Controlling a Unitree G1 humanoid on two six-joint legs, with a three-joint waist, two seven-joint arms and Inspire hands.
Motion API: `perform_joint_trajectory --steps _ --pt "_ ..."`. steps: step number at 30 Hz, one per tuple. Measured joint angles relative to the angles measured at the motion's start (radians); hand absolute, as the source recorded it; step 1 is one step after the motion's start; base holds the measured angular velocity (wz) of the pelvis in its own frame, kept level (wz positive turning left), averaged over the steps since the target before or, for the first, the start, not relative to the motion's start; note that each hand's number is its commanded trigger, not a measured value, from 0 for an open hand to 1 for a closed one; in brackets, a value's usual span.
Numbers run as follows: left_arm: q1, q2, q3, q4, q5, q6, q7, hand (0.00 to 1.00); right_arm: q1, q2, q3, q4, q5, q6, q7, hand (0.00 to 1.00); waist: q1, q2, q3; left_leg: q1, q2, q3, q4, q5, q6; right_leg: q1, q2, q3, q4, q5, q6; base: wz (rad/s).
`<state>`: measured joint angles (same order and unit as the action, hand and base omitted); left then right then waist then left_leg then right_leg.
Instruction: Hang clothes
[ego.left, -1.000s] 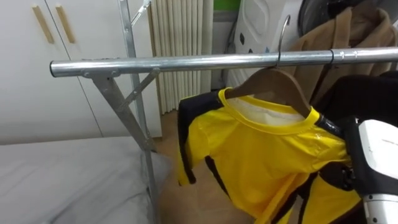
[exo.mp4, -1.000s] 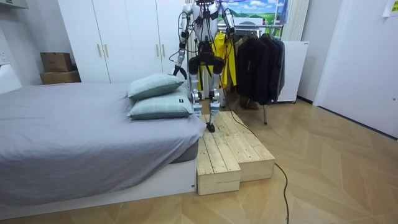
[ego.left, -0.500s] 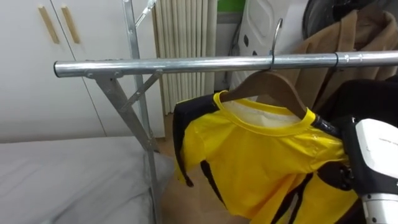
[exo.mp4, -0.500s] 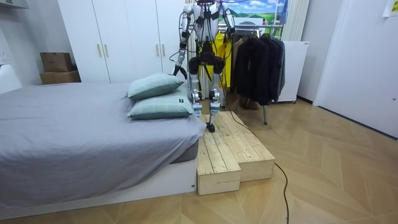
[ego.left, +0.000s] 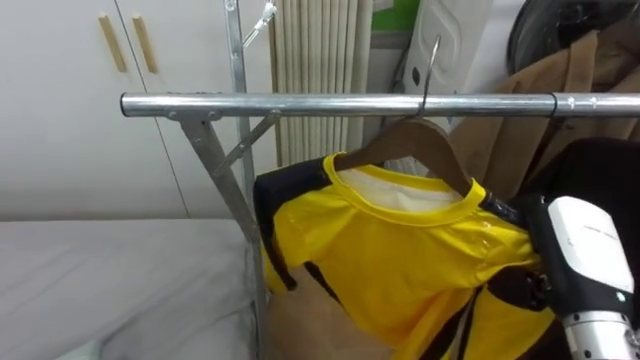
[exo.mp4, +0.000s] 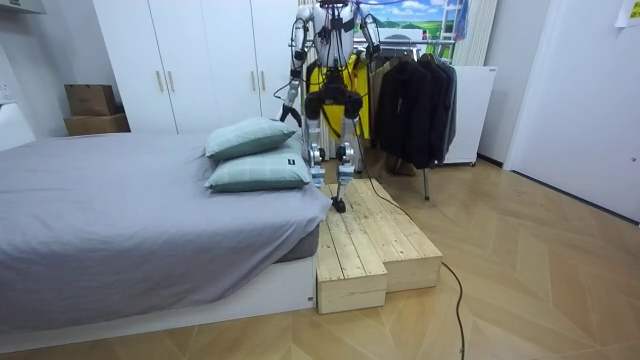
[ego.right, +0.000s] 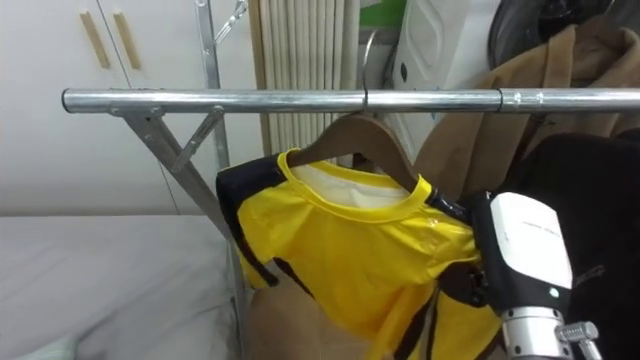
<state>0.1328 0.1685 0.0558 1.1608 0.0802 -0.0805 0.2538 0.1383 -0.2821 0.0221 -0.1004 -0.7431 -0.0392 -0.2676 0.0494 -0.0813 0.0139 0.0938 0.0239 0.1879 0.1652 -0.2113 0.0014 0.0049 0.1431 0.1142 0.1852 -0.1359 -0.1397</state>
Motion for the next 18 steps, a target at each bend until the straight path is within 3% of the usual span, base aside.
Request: perform_joint_trajectory --steps 5,16,18 --pt "-0.001 -0.002 0.000 0.000 0.000 -0.006 -0.002 0.00 -0.032 -0.001 0.002 0.000 0.010 -0.036 0.002 1.00 0.015 -0.001 -0.0006 0.000 0.000 -0.002 0.000 0.000 0.000 0.001 0.000 -0.003 -0.002 0.001 -0.001 0.03" --pt "-0.012 -0.005 0.003 0.002 0.002 0.001 0.006 0.00 -0.047 0.003 0.035 0.051 0.150 -0.047 0.034 1.00 0.030 0.002 -0.0033 -0.001 -0.001 -0.012 0.000 0.001 -0.002 0.001 -0.003 -0.013 -0.001 0.001 -0.001 0.02" --pt "-0.018 -0.015 0.021 0.002 0.012 0.006 0.008 0.00 -0.050 0.002 0.035 0.083 0.199 -0.047 0.053 1.00 0.039 0.007 -0.0074 -0.001 -0.002 -0.015 0.000 0.001 -0.002 0.002 -0.004 -0.017 0.000 0.001 -0.001 0.05"
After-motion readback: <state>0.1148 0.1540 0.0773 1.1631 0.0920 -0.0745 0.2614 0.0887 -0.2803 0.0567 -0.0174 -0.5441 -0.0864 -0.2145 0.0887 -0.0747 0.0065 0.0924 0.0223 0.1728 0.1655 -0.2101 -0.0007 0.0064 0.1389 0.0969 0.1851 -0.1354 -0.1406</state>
